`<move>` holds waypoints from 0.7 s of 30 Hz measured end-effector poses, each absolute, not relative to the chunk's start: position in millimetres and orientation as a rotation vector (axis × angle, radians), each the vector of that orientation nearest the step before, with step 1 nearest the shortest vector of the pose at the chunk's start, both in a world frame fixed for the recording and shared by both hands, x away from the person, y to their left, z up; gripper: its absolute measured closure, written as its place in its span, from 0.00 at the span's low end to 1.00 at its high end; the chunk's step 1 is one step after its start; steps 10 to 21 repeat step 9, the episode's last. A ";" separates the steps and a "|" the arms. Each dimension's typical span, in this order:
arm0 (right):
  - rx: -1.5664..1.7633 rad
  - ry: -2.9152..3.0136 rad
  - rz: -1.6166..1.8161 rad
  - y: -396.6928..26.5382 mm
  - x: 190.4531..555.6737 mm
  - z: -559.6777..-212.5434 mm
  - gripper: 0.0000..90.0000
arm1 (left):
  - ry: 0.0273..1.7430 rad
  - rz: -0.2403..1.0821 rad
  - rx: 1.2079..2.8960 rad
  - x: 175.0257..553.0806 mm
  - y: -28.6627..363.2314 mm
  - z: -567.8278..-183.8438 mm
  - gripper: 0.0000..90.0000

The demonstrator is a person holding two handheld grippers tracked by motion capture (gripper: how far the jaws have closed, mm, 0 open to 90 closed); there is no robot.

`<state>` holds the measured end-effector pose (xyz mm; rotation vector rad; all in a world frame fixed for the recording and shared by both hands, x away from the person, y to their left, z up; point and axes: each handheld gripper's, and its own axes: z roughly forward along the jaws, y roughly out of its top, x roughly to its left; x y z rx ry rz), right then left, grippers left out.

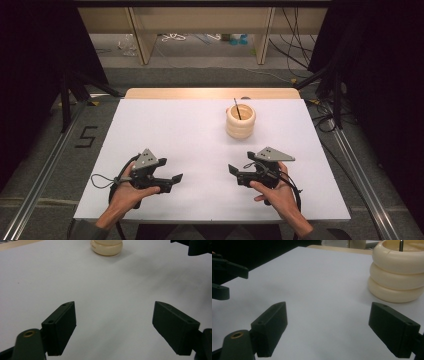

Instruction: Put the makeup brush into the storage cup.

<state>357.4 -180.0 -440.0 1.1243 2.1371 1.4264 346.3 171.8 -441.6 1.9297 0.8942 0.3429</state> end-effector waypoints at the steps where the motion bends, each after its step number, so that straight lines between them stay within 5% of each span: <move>1: 1.118 2.131 1.419 -180.0 357.9 -440.4 0.18 | 0.893 0.342 1.931 346.3 171.9 -441.5 0.21; 21: 1.126 2.136 1.422 -180.3 357.7 -440.0 0.18 | 0.896 0.343 1.936 346.3 172.0 -441.0 0.21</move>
